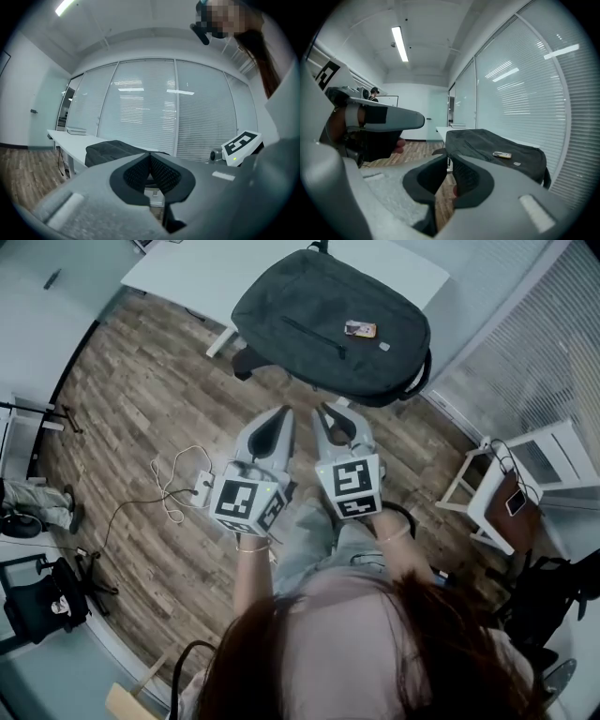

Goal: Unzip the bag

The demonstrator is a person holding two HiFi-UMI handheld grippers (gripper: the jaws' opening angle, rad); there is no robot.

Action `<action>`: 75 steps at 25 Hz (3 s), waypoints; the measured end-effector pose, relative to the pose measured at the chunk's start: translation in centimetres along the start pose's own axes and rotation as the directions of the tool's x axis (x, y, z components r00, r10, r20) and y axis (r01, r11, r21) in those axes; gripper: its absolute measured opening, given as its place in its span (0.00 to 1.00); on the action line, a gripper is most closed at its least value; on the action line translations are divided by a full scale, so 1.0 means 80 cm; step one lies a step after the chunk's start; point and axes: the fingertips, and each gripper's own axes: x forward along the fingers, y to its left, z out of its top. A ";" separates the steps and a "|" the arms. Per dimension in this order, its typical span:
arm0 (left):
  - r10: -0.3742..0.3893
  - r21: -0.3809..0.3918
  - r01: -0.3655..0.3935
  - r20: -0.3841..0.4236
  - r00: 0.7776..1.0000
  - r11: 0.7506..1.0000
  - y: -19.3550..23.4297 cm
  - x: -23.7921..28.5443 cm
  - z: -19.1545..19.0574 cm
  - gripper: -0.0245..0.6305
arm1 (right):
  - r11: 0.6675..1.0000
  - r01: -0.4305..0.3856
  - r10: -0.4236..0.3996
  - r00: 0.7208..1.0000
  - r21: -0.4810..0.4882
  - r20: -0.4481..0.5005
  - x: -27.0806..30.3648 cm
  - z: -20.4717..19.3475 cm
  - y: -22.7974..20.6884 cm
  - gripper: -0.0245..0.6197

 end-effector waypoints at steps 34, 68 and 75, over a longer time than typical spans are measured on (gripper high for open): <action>-0.160 0.020 0.162 -0.093 0.983 0.987 0.084 0.135 -0.071 0.05 | 0.949 0.144 -0.130 0.989 0.279 -0.069 0.110 -0.102 -0.031 0.16; -0.179 -0.043 0.173 -0.217 0.960 0.984 0.103 0.178 -0.123 0.05 | 0.883 0.184 -0.216 0.976 0.433 0.026 0.098 -0.085 -0.028 0.05; -0.162 -0.033 0.159 -0.224 0.961 0.987 0.102 0.179 -0.125 0.05 | 0.916 0.237 -0.240 0.970 0.325 -0.031 0.093 -0.085 -0.029 0.05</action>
